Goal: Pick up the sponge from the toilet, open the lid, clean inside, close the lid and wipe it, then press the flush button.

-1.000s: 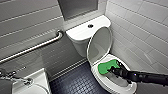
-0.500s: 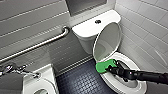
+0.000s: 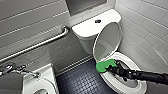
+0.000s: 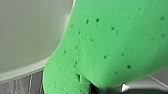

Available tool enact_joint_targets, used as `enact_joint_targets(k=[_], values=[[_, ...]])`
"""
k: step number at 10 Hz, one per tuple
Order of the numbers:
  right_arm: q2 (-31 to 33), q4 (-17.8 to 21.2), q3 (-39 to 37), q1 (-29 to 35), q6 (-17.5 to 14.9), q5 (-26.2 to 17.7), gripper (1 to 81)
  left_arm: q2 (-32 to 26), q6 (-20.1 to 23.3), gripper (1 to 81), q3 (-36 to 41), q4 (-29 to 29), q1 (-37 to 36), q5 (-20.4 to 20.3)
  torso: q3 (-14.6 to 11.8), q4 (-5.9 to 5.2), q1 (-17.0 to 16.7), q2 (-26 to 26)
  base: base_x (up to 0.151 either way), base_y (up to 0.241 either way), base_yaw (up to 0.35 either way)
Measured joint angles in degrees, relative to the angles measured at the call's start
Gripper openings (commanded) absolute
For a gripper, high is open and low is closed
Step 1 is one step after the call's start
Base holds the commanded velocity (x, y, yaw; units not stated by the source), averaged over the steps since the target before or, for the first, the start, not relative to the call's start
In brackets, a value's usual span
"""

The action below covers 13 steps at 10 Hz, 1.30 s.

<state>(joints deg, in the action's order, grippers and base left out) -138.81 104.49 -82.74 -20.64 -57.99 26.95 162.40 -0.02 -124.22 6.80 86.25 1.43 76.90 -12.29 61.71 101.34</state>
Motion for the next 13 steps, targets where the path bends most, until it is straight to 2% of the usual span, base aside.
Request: enact_joint_targets(k=[3,6,11,13], values=[[3.01,-0.6,4.18,-2.76,0.17,0.85,1.0,0.0,0.02,81.1,0.05,0.0,0.0,0.02,0.0,0.0,0.0,0.0,0.0,0.0,0.0],[9.76,-1.1,10.56,-7.94,0.13,0.91,1.0,0.63,0.23,81.1,0.07,0.0,0.0,0.02,0.0,-0.02,0.0,0.0,0.0,0.0,0.0],[20.35,-1.4,17.93,-10.29,-0.05,3.08,1.0,0.78,0.84,81.1,0.07,0.0,0.0,0.0,0.0,-0.05,0.0,0.0,0.0,0.0,0.0],[23.08,-1.82,21.1,-13.37,-0.09,2.89,1.0,0.77,0.84,81.1,0.07,0.0,0.0,-0.02,0.0,-0.07,0.0,0.0,0.0,0.0,0.0]])
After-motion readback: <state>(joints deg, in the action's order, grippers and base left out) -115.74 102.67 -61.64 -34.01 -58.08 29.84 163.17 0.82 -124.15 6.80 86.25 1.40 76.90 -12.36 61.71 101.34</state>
